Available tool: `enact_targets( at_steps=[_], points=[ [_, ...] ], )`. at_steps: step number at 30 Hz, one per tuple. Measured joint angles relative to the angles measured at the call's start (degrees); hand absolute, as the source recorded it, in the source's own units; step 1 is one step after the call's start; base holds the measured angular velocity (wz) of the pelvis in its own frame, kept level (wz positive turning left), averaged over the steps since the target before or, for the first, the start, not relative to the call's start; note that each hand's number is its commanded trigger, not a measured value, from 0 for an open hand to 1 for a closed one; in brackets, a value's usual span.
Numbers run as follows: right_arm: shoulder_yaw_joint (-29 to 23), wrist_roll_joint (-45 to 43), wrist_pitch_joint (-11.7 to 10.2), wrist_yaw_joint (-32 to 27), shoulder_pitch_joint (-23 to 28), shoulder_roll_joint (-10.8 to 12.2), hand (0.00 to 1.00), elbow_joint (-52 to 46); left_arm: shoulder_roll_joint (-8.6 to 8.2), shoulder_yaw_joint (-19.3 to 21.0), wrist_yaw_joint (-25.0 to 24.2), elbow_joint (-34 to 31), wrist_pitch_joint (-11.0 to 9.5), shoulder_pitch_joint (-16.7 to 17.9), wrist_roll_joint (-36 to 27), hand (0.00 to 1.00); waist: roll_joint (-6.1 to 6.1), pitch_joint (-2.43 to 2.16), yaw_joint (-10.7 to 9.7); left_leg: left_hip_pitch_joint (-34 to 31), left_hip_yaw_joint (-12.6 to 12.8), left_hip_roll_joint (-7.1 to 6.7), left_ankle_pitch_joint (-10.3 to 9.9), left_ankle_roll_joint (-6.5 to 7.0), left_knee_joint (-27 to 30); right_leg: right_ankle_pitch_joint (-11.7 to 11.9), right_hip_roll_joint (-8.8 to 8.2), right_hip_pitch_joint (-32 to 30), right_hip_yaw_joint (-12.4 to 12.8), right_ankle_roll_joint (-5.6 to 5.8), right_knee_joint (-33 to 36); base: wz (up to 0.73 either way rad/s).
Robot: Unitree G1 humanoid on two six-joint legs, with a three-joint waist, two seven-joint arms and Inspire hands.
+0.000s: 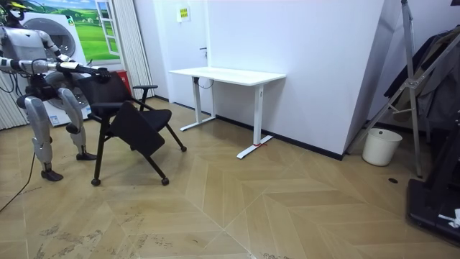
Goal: Push chair
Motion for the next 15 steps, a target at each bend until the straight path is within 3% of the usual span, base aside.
enact_targets(
  at_steps=[9,15],
  points=[
    [2.11,-3.64,1.58,1.22,-1.49,1.32,0.0,5.77,-1.69,-0.27,-1.12,-0.86,0.01,-0.12,1.56,1.0,0.51,-0.09,1.43,0.09,-1.95,-0.32,0.01,0.02,-0.22,0.0,-0.11,0.24,-0.74,0.0,0.09,0.04],
    [2.11,-5.9,0.0,-0.75,-3.87,1.45,0.0,12.86,-2.17,-0.6,-1.96,-0.92,-0.12,-0.78,1.88,1.0,0.48,-0.06,1.43,0.09,-3.43,-0.57,0.02,0.02,-0.51,0.0,-0.13,0.64,-1.55,0.0,-0.04,0.07]
  ],
)
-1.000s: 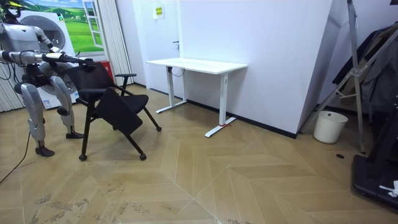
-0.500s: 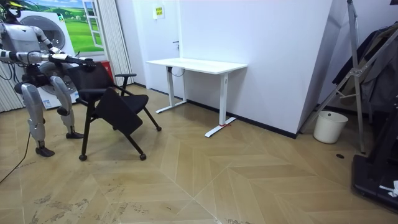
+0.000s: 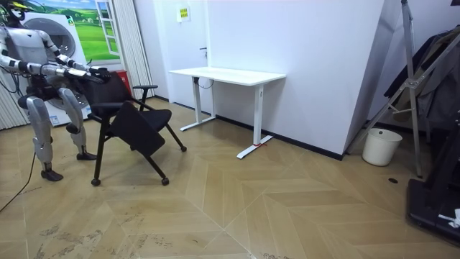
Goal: Push chair
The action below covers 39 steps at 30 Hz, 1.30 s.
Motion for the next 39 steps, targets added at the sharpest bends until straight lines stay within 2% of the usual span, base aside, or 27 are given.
enact_targets(
  at_steps=[2,3,4,5,8,16,17,18,19,20,33,39],
  points=[
    [0.0,-0.62,-0.75,-1.14,-1.49,0.1,0.0,2.95,-0.19,-0.04,-0.11,0.02,0.07,-0.04,0.03,1.0,0.0,0.01,-0.03,0.09,-0.22,-0.08,0.0,0.0,-0.08,0.0,-0.07,0.02,-0.21,0.0,0.12,0.02],
    [0.0,-0.84,-1.0,-1.99,-1.75,0.14,0.0,4.19,-0.32,-0.31,-0.21,0.03,0.36,-0.12,0.03,1.0,0.0,0.03,-0.19,0.29,-1.11,-0.18,0.01,0.02,-0.1,0.0,-0.13,0.18,-0.7,0.0,0.38,0.05],
    [0.0,-0.93,-1.48,-3.1,-1.76,0.32,0.0,5.49,-0.43,-0.38,-0.65,0.04,0.53,-0.2,0.08,1.0,-0.02,0.12,-0.21,0.69,-2.24,-0.26,0.01,0.02,-0.12,0.0,-0.2,0.52,-1.65,0.0,0.68,0.1],
    [0.01,-0.94,-1.85,-3.97,-1.77,0.46,0.0,6.67,-0.37,-0.38,-1.1,0.04,0.56,-0.24,0.08,1.0,-0.15,0.41,-0.42,1.03,-2.79,-0.54,0.0,0.02,-0.07,0.0,-0.31,1.41,-1.82,0.0,0.09,0.11],
    [0.01,-0.81,-2.43,-6.5,-2.17,0.59,0.0,8.06,-0.35,-0.42,-1.65,0.11,0.81,-0.9,0.02,1.0,-0.39,0.7,-0.82,0.8,-2.83,-0.83,-0.01,0.01,-0.04,0.0,-0.37,2.08,-2.64,0.01,-1.0,0.09],
    [0.17,-1.28,-2.99,-10.43,-2.23,1.1,0.0,10.68,-0.84,-0.41,-3.64,0.23,1.37,-1.27,0.0,1.0,-0.23,0.68,-1.67,0.69,-3.63,-1.0,-0.01,0.01,0.57,0.0,-0.41,2.73,-4.05,0.01,-1.0,0.06],
    [0.17,-1.47,-2.99,-10.89,-2.23,1.09,0.17,10.78,-0.85,-0.41,-3.83,0.24,1.37,-1.48,0.0,1.0,-0.18,0.65,-1.82,0.39,-3.9,-1.02,-0.01,0.01,0.74,0.0,-0.41,2.7,-4.44,0.01,-1.0,0.08],
    [0.17,-1.6,-2.99,-11.23,-2.23,1.08,0.64,10.92,-0.9,-0.41,-3.93,0.24,1.41,-1.62,0.0,1.0,-0.17,0.63,-1.88,0.23,-4.03,-1.04,-0.01,0.01,0.84,0.0,-0.4,2.72,-4.55,0.01,-1.0,0.08],
    [0.17,-1.71,-2.99,-11.7,-2.23,1.09,0.89,11.12,-1.06,-0.41,-4.27,0.24,1.63,-1.8,0.0,1.0,-0.11,0.59,-1.88,0.1,-4.13,-1.06,-0.01,0.01,0.94,0.0,-0.4,2.72,-4.56,0.01,-1.0,0.04],
    [0.17,-1.74,-3.14,-12.07,-2.24,1.08,1.0,11.5,-1.18,-0.34,-4.59,0.25,1.74,-1.87,-0.01,1.0,-0.05,0.55,-1.86,0.12,-4.15,-1.08,-0.01,0.01,0.98,0.0,-0.39,2.71,-4.53,0.01,-1.0,0.0],
    [0.69,-4.27,-5.25,-14.69,-2.13,-0.51,1.0,12.95,-1.34,-0.32,-5.11,0.59,1.38,-2.11,-0.11,1.0,0.11,0.43,-1.88,0.18,-4.28,-1.12,0.0,0.01,1.06,0.0,-0.39,2.67,-4.51,0.01,-1.03,0.0],
    [0.8,-6.08,-5.87,-18.56,-1.8,-0.56,1.0,14.32,-1.54,-0.31,-5.09,0.94,1.27,-2.16,-0.26,1.0,0.48,0.28,-1.77,0.11,-4.31,-1.12,0.0,0.01,1.2,0.0,-0.4,2.65,-4.55,0.01,-1.03,0.0]
  ],
)
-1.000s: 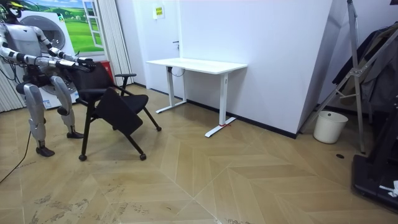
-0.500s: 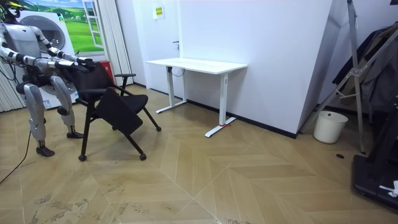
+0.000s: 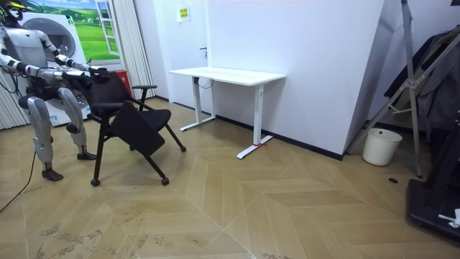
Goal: Push chair
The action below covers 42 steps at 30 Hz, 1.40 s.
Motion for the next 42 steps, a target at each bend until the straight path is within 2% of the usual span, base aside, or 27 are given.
enact_targets(
  at_steps=[4,9,12,13,14,15,18,21,23,24,25,26,27,29,31,32,33,34,35,36,37,39,40,41,42],
  points=[
    [0.22,-0.43,0.02,-1.99,0.01,0.03,1.0,1.53,-1.28,-0.01,0.79,2.94,-0.43,-0.98,-0.24,1.0,0.78,-0.39,0.03,-0.03,-0.47,-0.02,0.0,0.0,0.18,0.0,0.01,0.2,-0.6,0.0,0.07,0.03],
    [0.38,-0.6,0.15,-5.05,-1.73,0.07,1.0,5.27,-2.63,-0.34,2.08,9.49,-2.62,-5.62,-0.16,1.0,0.97,-0.16,0.16,-2.02,-1.65,-0.08,0.01,-0.01,1.99,-0.05,0.12,-0.14,-2.33,0.05,0.21,0.15],
    [0.9,0.11,-0.07,-6.94,-4.88,0.97,1.0,10.57,-3.21,-1.25,3.7,15.2,-3.7,-10.08,0.04,1.0,0.11,0.8,0.3,-3.75,-1.98,-0.07,0.02,-0.07,4.64,-0.72,0.15,-0.6,-3.25,-0.22,1.22,0.15],
    [0.76,0.38,-0.06,-7.52,-6.07,1.25,1.0,11.94,-3.22,-1.39,4.19,16.84,-4.24,-11.93,0.22,1.0,-0.24,1.11,0.21,-6.12,-1.98,0.06,-0.01,-0.07,7.13,-1.48,0.09,-2.15,-3.32,-0.51,3.18,0.16],
    [0.61,0.52,-0.06,-7.63,-6.59,1.28,1.0,12.38,-3.22,-1.61,4.35,17.57,-4.33,-12.93,0.23,1.0,-0.38,1.22,0.19,-7.28,-1.97,0.17,-0.01,-0.07,8.42,-1.81,0.1,-2.99,-3.38,-0.67,4.17,0.25],
    [-0.09,0.55,-0.06,-7.77,-7.36,1.46,1.0,12.92,-3.22,-2.06,4.73,19.16,-4.49,-14.94,0.22,1.0,-0.53,1.62,0.04,-9.36,-1.92,0.46,-0.02,-0.07,10.57,-2.43,0.22,-4.04,-3.8,-0.96,5.59,0.28],
    [-1.66,0.14,-0.12,-9.13,-8.1,1.66,1.0,14.17,-3.98,-2.53,6.08,22.71,-5.2,-18.06,0.23,1.0,-0.48,2.55,-0.13,-13.71,-1.68,0.91,-0.03,-0.06,16.6,-4.93,0.17,-6.9,-4.5,-1.84,10.46,0.28],
    [-2.2,0.24,-0.14,-10.03,-8.31,1.66,1.0,14.84,-4.56,-2.97,7.27,24.57,-5.48,-19.36,0.2,1.0,-0.2,2.69,-0.49,-18.68,-0.03,1.97,-0.06,0.02,24.9,-9.14,-0.1,-9.95,-4.63,-2.91,17.71,0.35],
    [-2.08,0.33,-0.5,-10.13,-8.16,1.7,1.0,15.48,-4.96,-3.42,7.98,25.73,-5.46,-19.35,-0.41,1.0,-0.1,2.76,-1.01,-21.78,1.09,3.06,-0.03,0.04,32.57,-13.65,-0.56,-10.92,-4.95,-3.92,23.99,0.41],
    [-1.91,0.33,-0.59,-10.13,-8.1,1.69,1.0,15.74,-5.11,-3.59,8.11,26.23,-5.47,-19.25,-0.64,1.0,0.28,2.92,-0.81,-22.15,1.31,3.58,-0.02,0.04,34.11,-14.32,-0.68,-10.78,-4.99,-4.22,24.99,0.11],
    [-1.76,0.34,-0.59,-10.13,-7.79,1.7,1.0,15.84,-5.35,-3.99,8.38,26.83,-5.47,-18.95,-1.28,1.0,0.86,3.02,-0.13,-22.89,1.38,4.45,0.4,0.61,36.96,-15.29,-0.36,-10.64,-4.81,-4.85,26.7,0.0],
    [-1.73,0.2,-0.58,-10.25,-7.82,1.69,1.0,15.83,-5.53,-4.0,8.93,27.35,-5.49,-18.88,-1.78,1.0,1.14,3.27,0.05,-24.76,1.38,4.8,1.9,1.63,40.12,-16.23,-0.23,-10.76,-4.76,-5.5,28.44,0.0],
    [-1.56,0.21,-0.58,-10.31,-7.85,1.67,1.0,15.83,-5.52,-4.01,9.11,27.64,-5.6,-18.84,-2.08,1.0,1.11,3.33,0.28,-25.87,1.4,4.78,2.72,2.0,41.11,-16.75,-0.43,-10.84,-4.66,-5.79,29.44,0.08],
    [-1.14,0.25,-0.6,-10.35,-8.25,1.4,1.0,15.59,-5.5,-4.04,9.22,27.72,-5.73,-18.84,-3.16,1.0,1.22,3.22,0.52,-27.8,3.21,4.21,2.72,2.0,40.16,-17.58,-0.85,-11.85,-4.67,-6.38,31.27,-0.02],
    [-0.59,0.21,-0.6,-10.37,-8.65,1.04,1.0,15.64,-5.39,-4.44,9.23,27.8,-5.72,-18.84,-4.37,1.0,1.8,2.96,1.57,-28.62,5.97,1.66,3.13,2.27,30.71,-18.03,-1.43,-12.82,-4.65,-7.12,32.28,-0.3],
    [-0.59,0.21,-0.6,-10.45,-8.57,1.05,1.0,15.67,-5.37,-4.48,9.19,27.81,-5.79,-18.83,-4.39,1.0,1.86,2.92,1.86,-28.27,6.45,1.04,3.62,2.26,27.55,-18.07,-1.38,-12.9,-4.64,-7.1,32.21,-0.27],
    [-0.59,0.2,-0.6,-10.71,-8.51,0.96,1.0,15.61,-5.3,-4.51,9.18,27.62,-5.93,-18.83,-4.38,1.0,2.0,2.66,2.1,-28.02,6.97,-0.29,4.15,2.62,22.42,-18.38,-1.24,-12.91,-4.63,-6.94,32.21,-0.18],
    [-0.65,0.24,-0.59,-11.14,-8.58,0.94,1.0,15.48,-4.95,-4.51,9.19,26.83,-5.94,-18.84,-4.38,1.0,1.95,2.59,2.43,-28.03,6.92,-0.71,5.17,3.59,20.03,-18.75,-1.04,-13.11,-4.22,-6.81,32.19,-0.21],
    [-0.71,0.28,-0.59,-11.78,-8.74,1.04,1.0,15.49,-4.45,-4.51,9.13,25.95,-5.94,-18.87,-4.33,1.0,1.77,2.27,2.78,-28.03,7.54,-0.69,6.47,4.06,19.3,-19.09,-1.06,-13.43,-3.53,-6.08,31.87,-0.2],
    [-0.75,0.34,-0.57,-12.09,-8.77,1.05,1.0,15.49,-4.31,-4.51,9.15,25.61,-5.94,-18.92,-4.28,1.0,1.58,2.17,2.87,-28.03,8.03,-0.61,6.72,4.41,18.99,-19.0,-1.04,-13.54,-3.19,-5.82,31.47,-0.23],
    [-0.78,0.41,-0.48,-12.69,-8.95,1.08,1.0,15.53,-3.97,-4.52,9.11,24.74,-5.84,-18.95,-4.17,1.0,1.22,1.89,3.29,-28.0,8.9,-0.59,7.25,5.2,18.26,-18.6,-1.08,-13.73,-2.46,-5.21,30.45,-0.3],
    [-0.86,0.43,-0.43,-13.26,-9.83,1.13,1.0,15.51,-2.88,-4.53,8.92,22.62,-5.59,-18.96,-4.16,1.0,0.38,1.81,3.83,-28.08,10.02,-0.96,7.78,6.22,17.7,-18.35,-1.76,-14.31,-1.15,-4.69,29.68,-0.3],
    [-0.94,0.7,-0.37,-13.79,-10.17,1.18,1.0,15.47,-2.49,-4.53,8.55,21.41,-5.04,-19.08,-4.16,1.0,-0.29,1.53,3.82,-27.99,10.39,-1.71,7.63,6.84,17.57,-18.57,-2.42,-14.25,-0.84,-4.22,28.95,-0.18],
    [-1.05,0.7,-0.26,-13.81,-10.69,1.26,1.0,15.44,-2.16,-4.51,8.26,20.61,-4.58,-19.24,-4.21,1.0,-1.06,1.33,4.01,-27.85,11.16,-2.7,6.57,8.36,17.87,-18.65,-3.58,-14.27,-0.22,-2.9,29.07,-0.15],
    [-1.09,0.68,-0.07,-13.81,-10.95,1.28,1.0,15.43,-2.17,-4.5,8.19,20.64,-4.44,-19.53,-4.24,1.0,-1.43,1.39,4.16,-27.58,11.33,-3.46,5.96,9.23,18.1,-18.74,-4.26,-14.25,-0.03,-2.42,29.58,-0.25]
  ],
)
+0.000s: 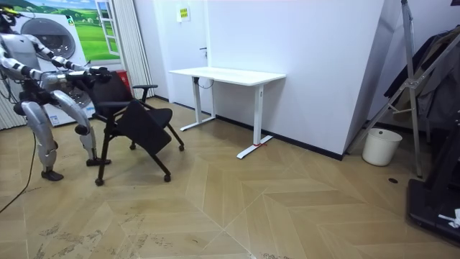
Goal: Push chair
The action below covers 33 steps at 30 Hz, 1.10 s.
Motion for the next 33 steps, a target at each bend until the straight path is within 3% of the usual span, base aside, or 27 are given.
enact_targets(
  at_steps=[2,4,5,7,10,13,14,16,17,19,20,22,23,26,28,33],
  points=[
    [0.21,-0.01,0.67,0.15,-1.24,0.1,1.0,0.29,-0.25,0.05,0.03,0.17,0.88,-0.73,-0.27,1.0,-0.16,0.32,0.5,0.43,1.02,-1.14,-2.44,1.25,1.79,1.1,-2.46,-1.86,0.06,1.19,6.95,-0.19],
    [0.41,0.25,1.03,0.16,-1.03,0.07,1.0,0.33,-0.61,-0.42,1.13,0.86,1.1,-0.63,-0.63,1.0,0.27,0.77,0.2,2.18,1.29,-1.88,-5.55,1.81,4.21,7.74,-5.4,-5.07,1.24,1.3,17.99,0.03],
    [0.51,0.48,1.02,0.16,-0.76,0.05,1.0,0.33,-0.58,-0.69,1.42,0.94,1.04,-0.46,-0.71,1.0,0.39,0.85,0.21,2.79,1.3,-1.94,-6.42,1.99,4.65,9.77,-5.81,-5.88,1.82,1.27,20.05,0.0],
    [0.94,1.37,1.15,0.05,-0.39,0.04,1.0,0.32,-0.33,-1.69,2.38,1.37,0.68,-0.47,-1.28,1.0,1.04,1.32,0.27,4.7,0.44,-2.05,-9.65,2.79,6.14,18.14,-6.3,-9.16,4.24,1.15,27.59,0.0],
    [0.94,1.6,1.34,-0.35,-0.37,0.03,1.0,0.23,-0.12,-2.35,3.28,2.18,0.48,-1.4,-1.37,1.0,2.05,1.79,-0.58,5.9,-2.2,-1.96,-11.41,2.86,6.73,17.59,-5.36,-15.73,4.43,2.2,31.96,0.2],
    [0.94,1.66,1.87,-0.39,-0.1,0.4,1.0,0.26,-0.15,-2.84,3.74,4.63,-0.59,-2.6,-1.36,1.0,2.98,2.26,-1.1,7.65,-4.08,-1.38,-13.48,2.32,7.77,16.08,-3.37,-21.94,4.43,1.93,25.59,0.3],
    [0.94,1.67,1.86,-0.39,-0.05,0.43,1.0,0.24,-0.13,-2.84,3.8,4.73,-0.7,-2.63,-1.36,1.0,3.06,2.22,-1.24,7.82,-4.2,-1.11,-13.97,2.29,7.99,16.09,-3.0,-22.81,4.36,1.88,22.96,0.25],
    [0.94,1.53,1.81,-0.4,-0.08,0.44,1.0,0.22,0.01,-2.98,4.6,5.37,-1.11,-2.67,-1.34,1.0,3.14,2.19,-1.36,8.95,-5.55,-0.96,-15.53,1.37,8.43,16.88,-1.1,-24.58,4.23,1.31,9.36,0.22],
    [0.94,1.41,1.77,-0.42,-0.08,0.44,1.0,0.21,-0.01,-3.02,4.93,5.61,-1.2,-2.67,-1.33,1.0,3.04,2.14,-1.37,9.28,-5.73,-0.93,-15.89,1.07,8.53,17.46,-0.71,-24.58,4.24,0.78,5.94,0.26],
    [0.94,0.98,1.34,-0.41,-0.11,0.43,1.0,0.17,-0.1,-2.94,5.6,6.01,-1.31,-2.56,-1.33,1.0,2.53,1.75,-1.26,10.56,-7.0,-1.03,-17.59,-0.42,9.11,21.88,0.27,-23.89,4.28,-0.19,-5.17,0.27],
    [0.94,0.91,1.25,-0.41,-0.08,0.42,1.0,0.16,-0.15,-2.92,5.75,5.98,-1.28,-2.4,-1.33,1.0,2.51,1.7,-1.35,10.88,-7.56,-0.98,-18.1,-0.8,9.37,23.51,0.36,-23.49,4.03,-0.4,-5.85,0.29],
    [0.94,0.9,1.18,-0.31,-0.53,0.27,1.0,0.2,-0.16,-2.77,6.11,5.73,-1.26,-2.25,-1.34,1.0,2.6,1.4,-0.71,11.87,-8.84,0.28,-19.65,-2.63,9.73,25.71,1.48,-21.57,2.34,-3.32,-5.95,0.22],
    [0.94,0.91,1.1,0.01,-1.17,0.25,1.0,0.4,-0.26,-2.45,6.2,5.6,-1.05,-2.26,-1.34,1.0,2.7,1.37,-0.75,12.48,-9.69,0.75,-20.22,-3.47,9.4,25.18,1.61,-21.13,1.41,-4.5,-4.99,0.17],
    [0.94,0.22,0.67,1.26,-2.64,0.09,1.0,0.44,-0.15,-1.51,6.29,5.42,-0.87,-2.33,-1.28,1.0,2.81,1.28,-0.29,13.65,-10.34,1.96,-21.23,-5.03,8.48,22.44,2.45,-21.05,0.49,-5.81,-2.87,0.13],
    [0.94,-0.02,0.61,2.43,-3.71,0.18,1.0,0.41,-0.18,-0.98,7.03,5.57,-0.65,-2.44,-1.29,1.0,2.7,1.33,-0.17,14.57,-9.82,3.33,-22.34,-6.69,9.96,18.11,2.83,-20.74,-0.43,-6.84,0.46,0.16],
    [0.91,-0.23,-0.64,3.2,-4.83,0.75,1.0,2.54,-0.63,-0.91,9.17,6.98,-0.66,-1.91,-1.25,1.0,2.04,1.75,2.24,12.62,-7.98,6.85,-20.23,-8.33,24.62,10.7,3.62,-18.21,-0.81,-8.59,7.79,-0.04]
  ],
)
